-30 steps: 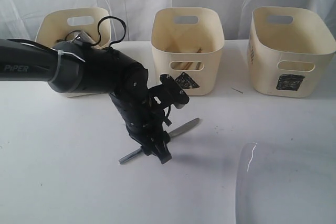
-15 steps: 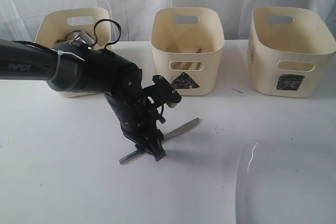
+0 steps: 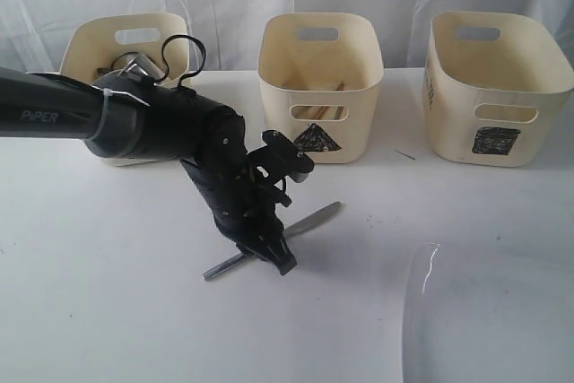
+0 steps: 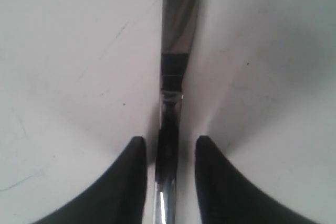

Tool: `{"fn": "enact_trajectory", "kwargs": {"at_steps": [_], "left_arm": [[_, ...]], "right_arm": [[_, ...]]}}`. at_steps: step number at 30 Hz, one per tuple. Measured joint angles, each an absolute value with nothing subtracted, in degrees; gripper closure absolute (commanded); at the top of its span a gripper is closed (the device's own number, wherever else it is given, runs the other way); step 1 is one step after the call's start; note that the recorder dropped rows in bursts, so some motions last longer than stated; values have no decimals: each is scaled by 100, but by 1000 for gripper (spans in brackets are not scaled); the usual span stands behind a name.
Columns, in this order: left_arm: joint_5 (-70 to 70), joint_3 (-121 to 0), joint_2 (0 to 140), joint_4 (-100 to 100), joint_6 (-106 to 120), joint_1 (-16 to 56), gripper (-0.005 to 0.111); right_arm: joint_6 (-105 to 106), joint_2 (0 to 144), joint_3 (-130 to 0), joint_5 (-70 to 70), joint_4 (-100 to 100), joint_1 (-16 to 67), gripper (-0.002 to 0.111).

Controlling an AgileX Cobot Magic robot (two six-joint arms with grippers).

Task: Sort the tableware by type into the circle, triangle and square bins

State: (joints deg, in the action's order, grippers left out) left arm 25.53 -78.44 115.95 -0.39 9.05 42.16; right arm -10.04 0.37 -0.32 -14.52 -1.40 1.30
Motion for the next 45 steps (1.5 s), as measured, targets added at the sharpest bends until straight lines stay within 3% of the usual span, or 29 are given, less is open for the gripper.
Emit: {"fn": "enact_trajectory", "kwargs": {"at_steps": [3, 13, 21, 27, 29, 33, 41, 45], "left_arm": [[2497, -7844, 11595, 0, 905, 4216, 107], [2971, -7844, 11295, 702, 905, 4215, 107], [2859, -8068, 10099, 259, 786, 4215, 107], [2622, -8341, 9980, 111, 801, 4215, 106], [2827, -8341, 9991, 111, 1133, 4215, 95], [3034, -8203, 10306, 111, 2103, 4215, 45], [2744, -8134, 11264, -842, 5438, 4110, 52], [2799, -8134, 11318, -1149, 5783, 3897, 52]], "right_arm": [[-1004, 37, -32, -1452, -140, 130, 108], [-1004, 37, -32, -1452, -140, 130, 108], [-1128, 37, -32, -1452, -140, 130, 108], [-1138, 37, -32, -1452, -140, 130, 108], [-1138, 37, -32, -1452, -140, 130, 108], [-1138, 37, -32, -1452, -140, 130, 108], [-1138, 37, -32, -1452, -140, 130, 108], [-1138, 37, -32, -1452, -140, 130, 108]]}}
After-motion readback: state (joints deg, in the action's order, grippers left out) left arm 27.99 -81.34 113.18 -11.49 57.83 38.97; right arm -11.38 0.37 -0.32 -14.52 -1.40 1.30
